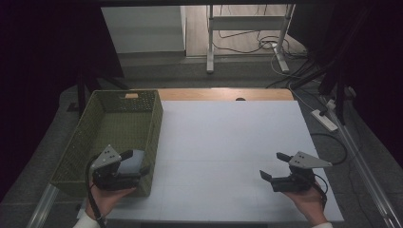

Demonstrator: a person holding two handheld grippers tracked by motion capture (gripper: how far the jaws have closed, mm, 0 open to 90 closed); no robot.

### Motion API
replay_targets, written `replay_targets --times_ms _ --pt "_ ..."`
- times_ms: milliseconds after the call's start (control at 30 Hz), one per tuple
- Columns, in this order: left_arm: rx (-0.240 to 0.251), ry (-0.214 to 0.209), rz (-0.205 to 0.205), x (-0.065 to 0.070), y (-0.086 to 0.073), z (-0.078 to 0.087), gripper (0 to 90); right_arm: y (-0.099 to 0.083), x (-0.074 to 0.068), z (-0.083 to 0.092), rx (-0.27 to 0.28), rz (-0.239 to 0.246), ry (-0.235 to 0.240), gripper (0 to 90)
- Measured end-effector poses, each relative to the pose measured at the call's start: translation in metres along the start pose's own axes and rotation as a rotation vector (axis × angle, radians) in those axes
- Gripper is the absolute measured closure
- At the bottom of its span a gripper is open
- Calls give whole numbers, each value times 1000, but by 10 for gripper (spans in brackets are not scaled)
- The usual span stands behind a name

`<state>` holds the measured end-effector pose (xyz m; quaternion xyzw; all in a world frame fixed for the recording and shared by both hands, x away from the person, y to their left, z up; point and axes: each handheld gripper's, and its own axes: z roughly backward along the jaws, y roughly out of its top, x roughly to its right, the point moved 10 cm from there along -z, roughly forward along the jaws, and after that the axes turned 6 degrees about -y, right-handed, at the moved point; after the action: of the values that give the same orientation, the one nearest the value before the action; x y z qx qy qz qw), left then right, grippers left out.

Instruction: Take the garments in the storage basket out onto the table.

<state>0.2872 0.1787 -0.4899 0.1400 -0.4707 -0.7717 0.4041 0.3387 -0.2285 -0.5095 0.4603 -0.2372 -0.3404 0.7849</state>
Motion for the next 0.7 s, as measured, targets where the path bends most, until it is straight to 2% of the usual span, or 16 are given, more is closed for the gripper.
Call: replay_targets --times_ms 500,600,700 --pt "0 -10 -1 1 0 3 150 3 -5 0 6 6 26 94" --pt "1 -8 -4 2 0 3 150 4 -7 0 12 9 36 130" --pt "0 -9 -4 2 1 3 150 4 -8 0 14 13 40 131"
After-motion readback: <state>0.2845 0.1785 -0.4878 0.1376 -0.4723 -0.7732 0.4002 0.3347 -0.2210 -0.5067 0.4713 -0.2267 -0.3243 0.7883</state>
